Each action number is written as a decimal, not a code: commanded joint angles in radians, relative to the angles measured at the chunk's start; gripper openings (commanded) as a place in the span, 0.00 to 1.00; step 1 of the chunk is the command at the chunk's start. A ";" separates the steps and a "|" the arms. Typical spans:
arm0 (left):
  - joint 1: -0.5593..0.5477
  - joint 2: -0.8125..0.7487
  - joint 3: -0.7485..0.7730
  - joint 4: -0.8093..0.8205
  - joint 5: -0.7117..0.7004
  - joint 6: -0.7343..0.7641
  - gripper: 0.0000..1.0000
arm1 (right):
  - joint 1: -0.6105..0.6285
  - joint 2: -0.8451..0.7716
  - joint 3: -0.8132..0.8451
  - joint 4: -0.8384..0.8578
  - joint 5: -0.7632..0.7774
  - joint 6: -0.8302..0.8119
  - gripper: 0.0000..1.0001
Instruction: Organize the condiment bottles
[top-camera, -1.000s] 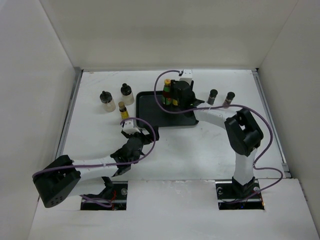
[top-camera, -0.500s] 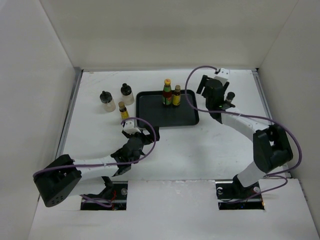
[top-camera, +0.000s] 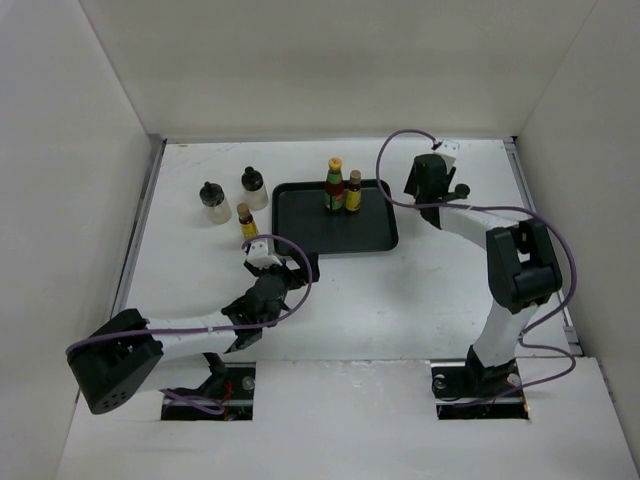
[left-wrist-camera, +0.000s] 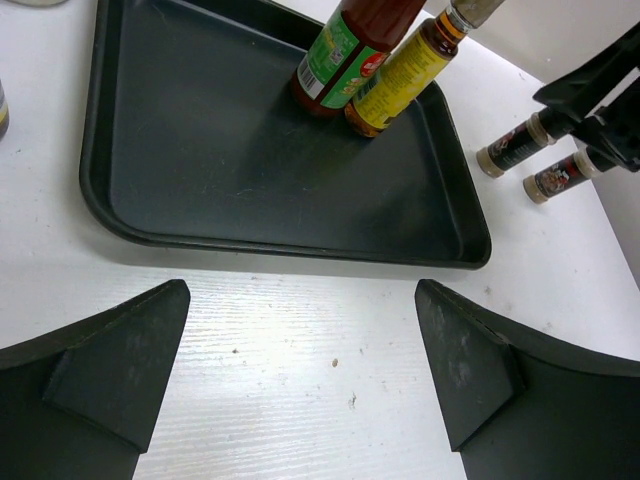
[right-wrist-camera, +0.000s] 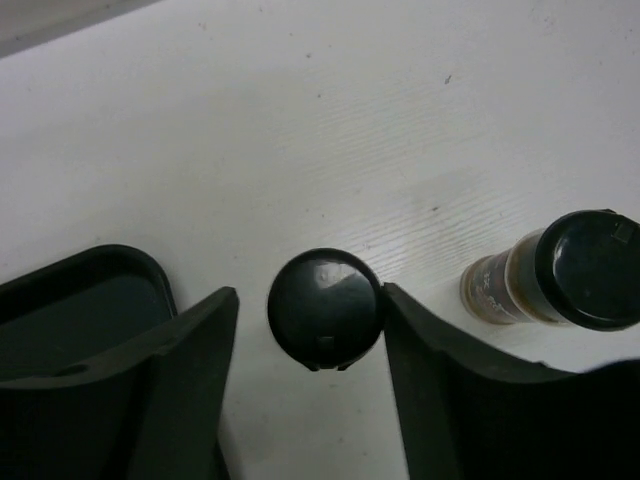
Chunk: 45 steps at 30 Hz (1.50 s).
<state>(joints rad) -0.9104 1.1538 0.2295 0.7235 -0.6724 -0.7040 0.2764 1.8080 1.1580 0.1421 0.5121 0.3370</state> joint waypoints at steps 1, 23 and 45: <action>0.005 0.000 0.034 0.053 0.005 -0.008 1.00 | -0.007 0.013 0.062 -0.003 -0.014 0.010 0.61; 0.012 0.004 0.036 0.053 0.008 -0.009 1.00 | 0.191 -0.020 0.077 0.142 -0.038 0.014 0.39; 0.081 -0.014 0.060 0.036 0.063 0.008 1.00 | 0.249 -0.068 -0.024 0.137 -0.032 0.080 0.82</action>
<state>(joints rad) -0.8505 1.1725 0.2539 0.7223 -0.6498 -0.7036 0.5194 1.8561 1.1507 0.2367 0.4759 0.3935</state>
